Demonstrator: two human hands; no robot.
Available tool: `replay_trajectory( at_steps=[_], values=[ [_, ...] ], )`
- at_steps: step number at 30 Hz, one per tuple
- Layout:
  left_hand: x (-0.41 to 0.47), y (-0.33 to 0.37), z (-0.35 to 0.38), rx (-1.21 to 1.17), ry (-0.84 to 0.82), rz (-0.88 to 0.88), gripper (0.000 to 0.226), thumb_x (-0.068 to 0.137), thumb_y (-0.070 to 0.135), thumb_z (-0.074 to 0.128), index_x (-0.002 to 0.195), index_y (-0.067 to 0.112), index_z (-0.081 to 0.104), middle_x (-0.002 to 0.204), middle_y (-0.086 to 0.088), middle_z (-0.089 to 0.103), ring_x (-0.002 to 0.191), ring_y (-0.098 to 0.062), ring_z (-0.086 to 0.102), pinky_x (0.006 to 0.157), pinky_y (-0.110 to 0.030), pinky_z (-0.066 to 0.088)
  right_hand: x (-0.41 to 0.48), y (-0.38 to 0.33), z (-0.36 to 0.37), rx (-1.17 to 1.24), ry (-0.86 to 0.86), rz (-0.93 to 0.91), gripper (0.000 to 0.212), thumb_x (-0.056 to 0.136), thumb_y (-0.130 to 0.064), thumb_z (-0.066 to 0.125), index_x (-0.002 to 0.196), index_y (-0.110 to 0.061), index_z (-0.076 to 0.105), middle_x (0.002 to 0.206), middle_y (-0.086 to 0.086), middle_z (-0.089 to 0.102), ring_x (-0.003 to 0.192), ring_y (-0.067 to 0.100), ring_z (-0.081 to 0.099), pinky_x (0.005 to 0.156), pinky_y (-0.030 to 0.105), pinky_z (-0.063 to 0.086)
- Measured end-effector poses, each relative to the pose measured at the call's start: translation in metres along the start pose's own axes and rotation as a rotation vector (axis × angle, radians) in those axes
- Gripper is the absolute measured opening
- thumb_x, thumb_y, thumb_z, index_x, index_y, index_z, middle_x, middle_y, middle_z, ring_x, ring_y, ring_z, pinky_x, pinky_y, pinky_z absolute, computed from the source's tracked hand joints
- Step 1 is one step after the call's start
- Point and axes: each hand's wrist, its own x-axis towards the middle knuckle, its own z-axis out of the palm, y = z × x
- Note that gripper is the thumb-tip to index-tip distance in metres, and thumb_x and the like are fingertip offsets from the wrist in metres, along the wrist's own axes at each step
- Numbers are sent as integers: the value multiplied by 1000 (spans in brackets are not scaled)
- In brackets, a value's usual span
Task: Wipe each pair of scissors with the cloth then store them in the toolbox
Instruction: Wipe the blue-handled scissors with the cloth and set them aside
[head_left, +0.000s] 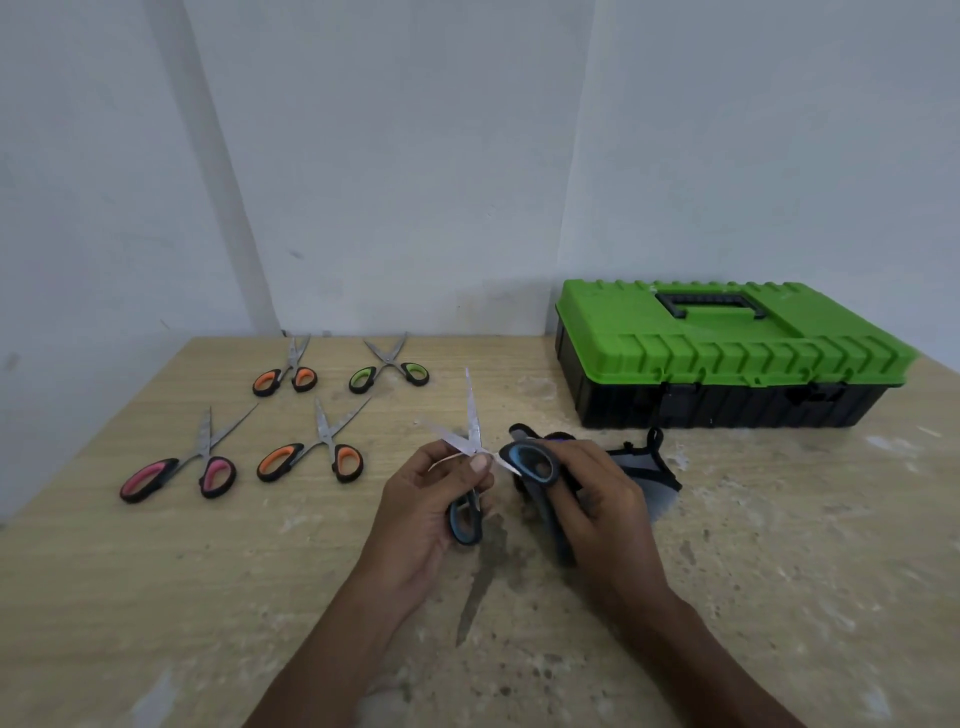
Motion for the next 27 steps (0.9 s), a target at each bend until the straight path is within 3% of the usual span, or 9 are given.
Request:
replay_trajectory(
  at_steps=[5,11,15,18,24,27],
  values=[
    [-1,4,-4,119,-12,16,22,80,10,78,102,9,77,88,-11,76,76,-13,71,61,-20,55,2,9,-5,5,118,70,27,99,-8,59,122,-16,68,114,-12,66,109,4,61,89,18,49],
    [-4,0,-4,230,-7,51,13,88,6,74,99,5,80,96,-25,75,86,-25,70,91,-39,59,7,11,-15,-48,257,28,27,96,-4,61,120,-13,70,114,-8,67,108,7,62,91,19,48],
    [-3,-1,-5,238,-7,26,13,89,5,72,100,4,79,98,-22,77,87,-27,74,89,-41,61,5,7,-16,-117,280,-77,27,95,-3,61,120,-9,69,113,-7,65,109,5,61,91,17,46],
    [-4,-2,-3,215,-20,10,14,89,1,72,103,0,76,93,-21,77,84,-30,75,84,-43,63,1,4,-10,-146,227,-124,28,93,1,64,119,-8,69,115,-5,65,111,4,60,94,15,44],
    [-5,-6,-2,209,-89,6,19,89,2,71,108,1,75,103,-20,77,97,-34,76,85,-38,63,-6,6,20,-281,-103,-223,30,100,-20,54,126,-13,67,122,-2,63,115,11,57,97,23,46],
    [-3,-7,-4,219,-85,6,18,90,1,69,106,4,76,103,-18,78,97,-29,76,86,-35,63,-7,9,24,-327,-122,-239,32,99,-22,52,126,-13,68,124,-2,63,113,12,58,95,23,48]
  ],
)
